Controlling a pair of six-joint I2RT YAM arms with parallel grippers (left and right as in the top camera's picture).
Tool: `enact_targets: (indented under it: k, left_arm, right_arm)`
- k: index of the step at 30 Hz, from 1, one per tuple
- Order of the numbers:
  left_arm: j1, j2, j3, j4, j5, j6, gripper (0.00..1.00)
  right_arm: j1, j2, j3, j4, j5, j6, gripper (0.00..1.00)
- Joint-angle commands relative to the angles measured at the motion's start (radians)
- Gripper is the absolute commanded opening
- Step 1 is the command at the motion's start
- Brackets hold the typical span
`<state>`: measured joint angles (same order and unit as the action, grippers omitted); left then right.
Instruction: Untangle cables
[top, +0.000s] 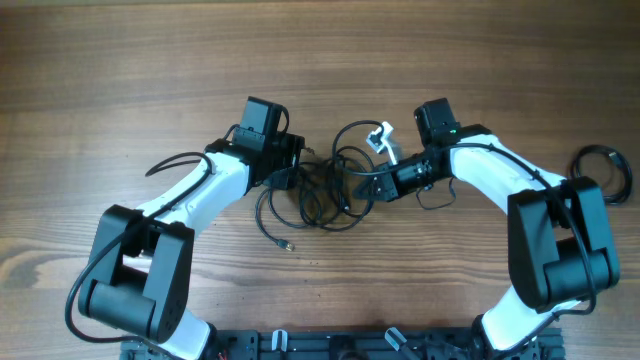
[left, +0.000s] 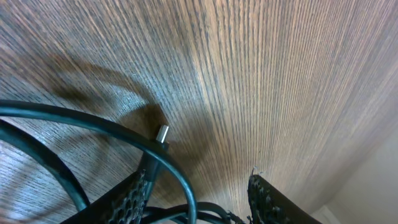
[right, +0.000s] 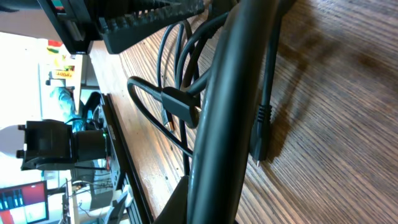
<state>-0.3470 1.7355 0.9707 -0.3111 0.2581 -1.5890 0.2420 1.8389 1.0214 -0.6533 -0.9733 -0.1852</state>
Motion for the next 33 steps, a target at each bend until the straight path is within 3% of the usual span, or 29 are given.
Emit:
enact_targets:
  k: [1, 18, 21, 22, 24, 33]
  left_arm:
    - [-0.005, 0.013, 0.004, -0.008, -0.068, -0.02, 0.51]
    - [-0.065, 0.104, 0.004, -0.006, -0.174, -0.021, 0.37]
    - [-0.047, 0.11, 0.004, 0.019, -0.173, -0.02, 0.22]
    - [-0.034, 0.109, 0.004, 0.032, -0.161, -0.019, 0.06]
    - [0.0, 0.108, 0.004, 0.037, -0.134, -0.011, 0.04]
    - [0.224, 0.039, 0.004, 0.037, 0.129, 0.267, 0.04]
  right_arm:
    - [0.003, -0.006, -0.003, 0.002, 0.016, -0.021, 0.06]
    - [0.003, -0.006, -0.003, -0.005, 0.016, -0.022, 0.05]
    - [0.003, -0.006, -0.003, -0.003, 0.016, -0.022, 0.06]
    - [0.003, -0.006, -0.003, -0.003, 0.016, -0.022, 0.06]
    - [0.003, -0.006, -0.003, -0.003, 0.016, -0.022, 0.05]
    - [0.003, -0.006, -0.003, -0.001, 0.319, 0.176, 0.04]
